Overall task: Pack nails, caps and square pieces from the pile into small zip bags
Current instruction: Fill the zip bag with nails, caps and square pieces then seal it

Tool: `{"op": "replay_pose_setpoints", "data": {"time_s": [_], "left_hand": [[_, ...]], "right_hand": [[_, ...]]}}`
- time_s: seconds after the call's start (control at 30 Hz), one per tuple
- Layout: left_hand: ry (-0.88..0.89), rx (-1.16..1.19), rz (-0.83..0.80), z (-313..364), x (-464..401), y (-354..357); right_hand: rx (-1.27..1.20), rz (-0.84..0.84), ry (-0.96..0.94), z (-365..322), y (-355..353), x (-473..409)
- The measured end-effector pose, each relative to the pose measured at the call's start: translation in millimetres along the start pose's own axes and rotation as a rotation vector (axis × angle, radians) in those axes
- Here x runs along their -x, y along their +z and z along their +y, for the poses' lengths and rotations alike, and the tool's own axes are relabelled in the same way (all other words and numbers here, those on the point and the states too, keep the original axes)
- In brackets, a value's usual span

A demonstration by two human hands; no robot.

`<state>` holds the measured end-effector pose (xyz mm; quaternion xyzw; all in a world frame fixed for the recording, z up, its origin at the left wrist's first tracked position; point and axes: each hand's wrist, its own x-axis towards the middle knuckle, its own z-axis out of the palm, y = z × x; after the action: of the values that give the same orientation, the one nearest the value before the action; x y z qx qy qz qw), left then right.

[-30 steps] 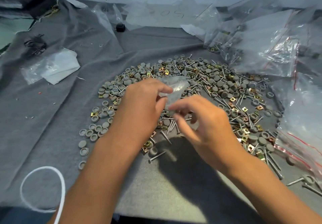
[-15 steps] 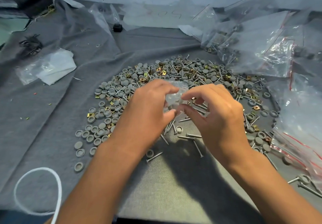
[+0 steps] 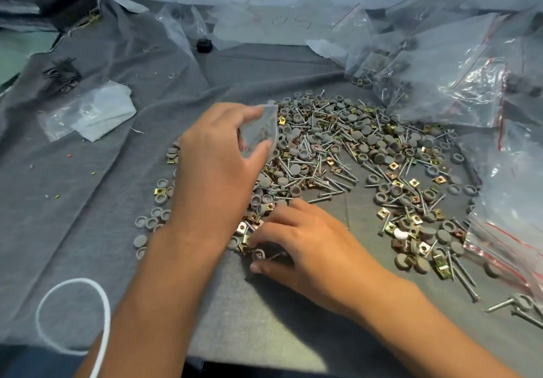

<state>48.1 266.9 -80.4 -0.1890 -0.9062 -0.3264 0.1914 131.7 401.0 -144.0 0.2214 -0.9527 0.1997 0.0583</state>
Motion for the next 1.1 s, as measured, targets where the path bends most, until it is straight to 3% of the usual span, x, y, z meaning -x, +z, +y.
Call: {"op": "replay_pose_setpoints", "data": {"time_s": [0.23,0.37,0.57,0.83,0.9,1.03,1.1], "left_hand": [[-0.023,0.030,-0.043,-4.5,-0.6,-1.5],[-0.006,0.043,-0.058,-0.8,2.1,2.6],[0.042,0.009,-0.056,4.9,4.1,12.3],[0.078,-0.002,-0.134,5.0,7.7,20.1],[0.092,-0.004,-0.142,5.5,8.7,21.1],[0.132,0.013,-0.187,6.2,9.7,25.6],[0.139,0.021,-0.211,8.0,10.7,28.2]], "right_hand": [[-0.214,-0.037,0.118,5.7,-7.1,4.1],[-0.148,0.178,0.289,41.1,-29.7,6.6],[-0.074,0.039,0.433,52.5,-19.9,9.8],[-0.112,-0.029,0.341,50.9,-22.5,10.6],[-0.183,0.080,0.346,48.3,-27.3,9.0],[-0.200,0.606,0.171,40.5,-41.5,-2.1],[-0.148,0.696,0.126,37.1,-42.5,-8.1]]}}
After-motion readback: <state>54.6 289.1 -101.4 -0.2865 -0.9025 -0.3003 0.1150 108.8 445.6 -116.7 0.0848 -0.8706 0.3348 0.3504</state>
